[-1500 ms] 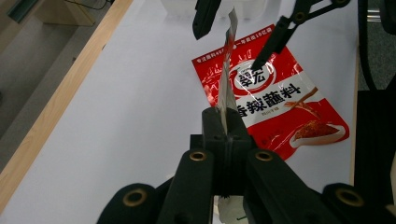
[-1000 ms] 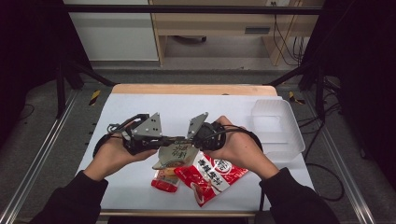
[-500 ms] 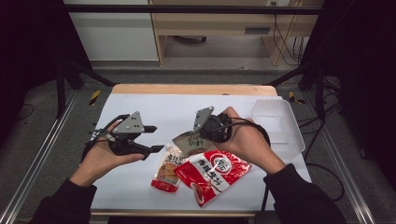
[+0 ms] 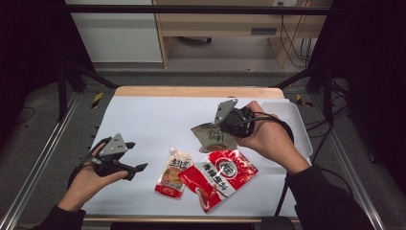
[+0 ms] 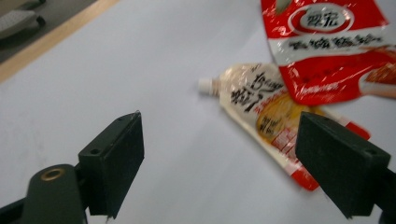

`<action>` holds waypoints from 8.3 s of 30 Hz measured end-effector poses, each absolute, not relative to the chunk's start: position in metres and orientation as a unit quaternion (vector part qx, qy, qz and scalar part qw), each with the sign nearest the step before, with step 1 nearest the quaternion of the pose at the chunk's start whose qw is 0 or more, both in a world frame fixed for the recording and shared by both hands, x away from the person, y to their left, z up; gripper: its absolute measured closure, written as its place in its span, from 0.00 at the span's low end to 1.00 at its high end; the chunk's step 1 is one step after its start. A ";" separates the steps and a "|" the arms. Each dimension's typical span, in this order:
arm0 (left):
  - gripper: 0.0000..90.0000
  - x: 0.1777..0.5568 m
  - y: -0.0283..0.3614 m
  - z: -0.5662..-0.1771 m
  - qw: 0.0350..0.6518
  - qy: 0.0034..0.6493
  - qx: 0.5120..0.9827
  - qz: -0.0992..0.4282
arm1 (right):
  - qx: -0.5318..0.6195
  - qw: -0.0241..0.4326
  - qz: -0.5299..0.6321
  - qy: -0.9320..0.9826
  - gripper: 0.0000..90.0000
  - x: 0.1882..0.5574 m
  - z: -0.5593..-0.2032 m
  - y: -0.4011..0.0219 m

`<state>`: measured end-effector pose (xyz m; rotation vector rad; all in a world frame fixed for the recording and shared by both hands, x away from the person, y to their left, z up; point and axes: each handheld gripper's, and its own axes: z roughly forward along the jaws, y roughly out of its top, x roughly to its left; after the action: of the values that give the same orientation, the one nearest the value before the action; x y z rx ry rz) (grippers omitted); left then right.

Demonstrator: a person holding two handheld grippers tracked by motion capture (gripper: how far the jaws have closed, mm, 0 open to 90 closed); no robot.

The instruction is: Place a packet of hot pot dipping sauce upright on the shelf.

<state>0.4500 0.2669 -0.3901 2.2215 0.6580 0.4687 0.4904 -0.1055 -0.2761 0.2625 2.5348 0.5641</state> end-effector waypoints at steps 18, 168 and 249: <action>0.07 0.442 0.306 -0.444 0.370 0.335 0.839 0.216 | 0.132 0.304 0.224 0.917 1.00 0.492 -0.245 -0.147; 0.08 0.449 0.330 -0.452 0.350 0.394 0.814 0.243 | 0.221 0.282 0.329 0.874 0.17 0.447 -0.308 -0.186; 0.08 0.450 0.325 -0.447 0.362 0.382 0.813 0.249 | 0.302 0.100 0.323 0.891 0.53 0.517 -0.465 -0.010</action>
<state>0.4496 0.3249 -0.4470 2.0939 0.9838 0.6400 0.5172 -0.0096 -0.4654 0.8937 2.6338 0.9546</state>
